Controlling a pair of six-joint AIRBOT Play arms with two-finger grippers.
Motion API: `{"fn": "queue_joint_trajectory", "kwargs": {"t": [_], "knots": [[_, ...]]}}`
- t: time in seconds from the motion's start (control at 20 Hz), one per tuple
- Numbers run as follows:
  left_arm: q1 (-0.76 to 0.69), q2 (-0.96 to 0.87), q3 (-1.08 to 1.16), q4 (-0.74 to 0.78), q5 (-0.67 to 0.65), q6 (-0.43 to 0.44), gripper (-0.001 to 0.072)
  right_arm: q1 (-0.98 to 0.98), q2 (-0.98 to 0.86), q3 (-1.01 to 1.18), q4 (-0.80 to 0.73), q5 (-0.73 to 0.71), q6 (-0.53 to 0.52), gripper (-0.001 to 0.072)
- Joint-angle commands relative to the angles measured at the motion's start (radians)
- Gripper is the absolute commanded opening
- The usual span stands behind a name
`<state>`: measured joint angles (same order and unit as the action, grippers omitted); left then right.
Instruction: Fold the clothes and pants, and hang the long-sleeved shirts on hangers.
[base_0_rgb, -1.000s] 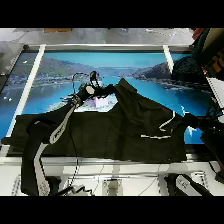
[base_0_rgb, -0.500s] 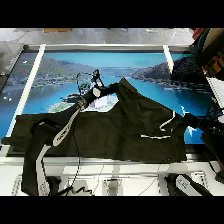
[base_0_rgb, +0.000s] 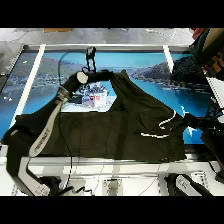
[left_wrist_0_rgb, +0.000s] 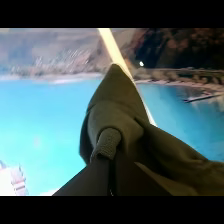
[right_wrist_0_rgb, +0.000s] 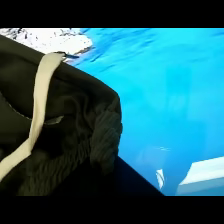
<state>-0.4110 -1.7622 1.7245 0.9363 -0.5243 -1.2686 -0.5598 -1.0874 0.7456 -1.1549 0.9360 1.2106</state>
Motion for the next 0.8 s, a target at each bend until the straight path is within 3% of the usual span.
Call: {"fn": "queue_joint_trajectory", "kwargs": {"t": [0.0,0.3,0.6,0.75], "knots": [[-0.041,0.154,0.001,0.04,-0.076,0.188,0.0015,0.0,0.0,0.0,-0.002,0.025,0.0,0.0032],[-0.281,0.275,0.0,0.04,-0.079,0.328,0.0015,0.0,0.0,0.0,-0.002,0.026,0.0,0.0032],[-0.61,0.166,-0.001,-0.034,-0.219,0.339,0.0015,0.0,0.0,0.0,-0.003,0.026,0.0,0.0032],[-0.681,0.13,-0.001,-0.135,-0.232,0.338,0.0016,0.0,0.0,0.0,-0.01,0.021,0.0,0.0032]]}}
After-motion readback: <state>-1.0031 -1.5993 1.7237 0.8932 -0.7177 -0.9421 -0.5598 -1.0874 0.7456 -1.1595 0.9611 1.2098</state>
